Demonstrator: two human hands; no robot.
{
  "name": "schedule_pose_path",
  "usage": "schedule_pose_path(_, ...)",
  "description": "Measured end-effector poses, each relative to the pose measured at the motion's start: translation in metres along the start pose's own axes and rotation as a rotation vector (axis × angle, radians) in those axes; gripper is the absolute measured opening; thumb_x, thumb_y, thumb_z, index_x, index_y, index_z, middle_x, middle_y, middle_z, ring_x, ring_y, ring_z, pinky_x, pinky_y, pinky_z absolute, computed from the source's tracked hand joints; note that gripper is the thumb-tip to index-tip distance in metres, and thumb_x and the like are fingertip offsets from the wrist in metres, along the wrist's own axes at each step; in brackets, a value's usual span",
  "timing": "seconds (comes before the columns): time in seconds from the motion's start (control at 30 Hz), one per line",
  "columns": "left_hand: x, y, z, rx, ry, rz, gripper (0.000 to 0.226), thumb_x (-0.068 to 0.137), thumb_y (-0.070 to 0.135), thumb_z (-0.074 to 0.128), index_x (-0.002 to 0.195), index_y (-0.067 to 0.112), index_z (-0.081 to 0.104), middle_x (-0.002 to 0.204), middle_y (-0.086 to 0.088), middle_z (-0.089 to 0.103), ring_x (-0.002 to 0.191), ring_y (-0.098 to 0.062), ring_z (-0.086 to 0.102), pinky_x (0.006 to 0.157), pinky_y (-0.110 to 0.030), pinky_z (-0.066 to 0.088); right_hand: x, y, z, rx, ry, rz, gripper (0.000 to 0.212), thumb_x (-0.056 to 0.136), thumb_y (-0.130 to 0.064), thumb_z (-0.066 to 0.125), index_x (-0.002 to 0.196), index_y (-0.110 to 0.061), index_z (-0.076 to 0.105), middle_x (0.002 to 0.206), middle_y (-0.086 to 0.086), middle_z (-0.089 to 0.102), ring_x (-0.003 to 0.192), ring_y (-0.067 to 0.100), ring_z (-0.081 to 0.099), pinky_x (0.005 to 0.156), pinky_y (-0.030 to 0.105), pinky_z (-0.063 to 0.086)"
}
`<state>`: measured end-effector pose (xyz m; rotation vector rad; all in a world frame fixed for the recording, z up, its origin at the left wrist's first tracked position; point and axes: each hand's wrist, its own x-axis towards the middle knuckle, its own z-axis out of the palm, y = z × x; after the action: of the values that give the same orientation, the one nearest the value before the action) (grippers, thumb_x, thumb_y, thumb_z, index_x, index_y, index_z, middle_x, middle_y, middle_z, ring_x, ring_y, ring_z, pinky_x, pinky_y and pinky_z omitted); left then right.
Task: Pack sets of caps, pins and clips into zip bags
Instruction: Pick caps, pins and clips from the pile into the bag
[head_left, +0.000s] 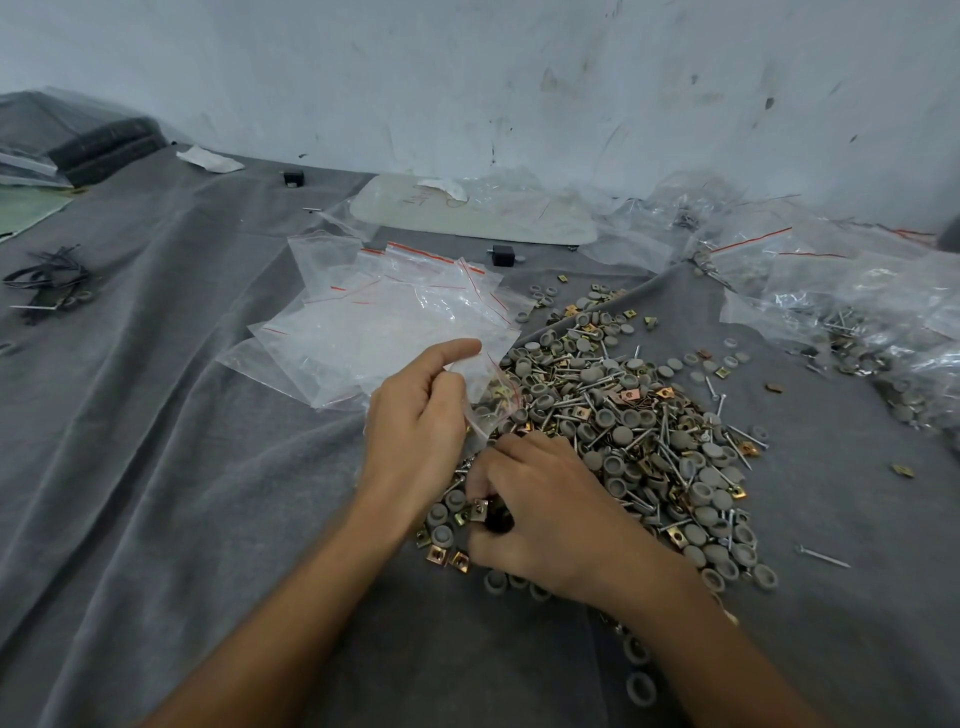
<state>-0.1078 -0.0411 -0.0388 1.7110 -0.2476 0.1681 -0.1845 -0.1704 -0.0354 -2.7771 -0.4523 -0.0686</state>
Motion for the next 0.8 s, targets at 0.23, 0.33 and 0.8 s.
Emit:
schedule_pose_path(0.23, 0.0, 0.001, -0.001, 0.0, -0.003, 0.008, 0.045, 0.082, 0.026, 0.04, 0.112, 0.035, 0.072, 0.051, 0.005, 0.047, 0.051, -0.013, 0.044, 0.052, -0.034, 0.04, -0.001, 0.013, -0.011, 0.225, 0.026, 0.061, 0.02, 0.089, -0.034, 0.074, 0.109, -0.03, 0.071, 0.095, -0.018, 0.059, 0.095, 0.002, 0.053, 0.089, 0.024, 0.045)
schedule_pose_path(0.33, -0.001, 0.002, -0.001, -0.005, -0.012, -0.003, 0.045, 0.083, 0.025, 0.04, 0.113, 0.035, 0.071, 0.051, 0.006, 0.046, 0.051, -0.013, 0.044, 0.051, -0.04, 0.045, -0.004, 0.024, -0.022, 0.367, 0.099, 0.105, 0.023, 0.097, -0.032, 0.067, 0.119, -0.032, 0.071, 0.102, -0.02, 0.069, 0.097, -0.005, 0.063, 0.084, 0.013, 0.047)
schedule_pose_path(0.8, -0.002, 0.001, -0.002, 0.031, -0.015, 0.038, 0.044, 0.086, 0.026, 0.04, 0.118, 0.035, 0.07, 0.05, 0.008, 0.05, 0.047, -0.006, 0.043, 0.046, -0.022, 0.038, -0.007, 0.031, -0.041, 0.924, 0.359, 0.159, 0.027, 0.093, -0.015, 0.071, 0.114, -0.031, 0.07, 0.107, -0.01, 0.077, 0.101, 0.006, 0.072, 0.078, 0.014, 0.053)
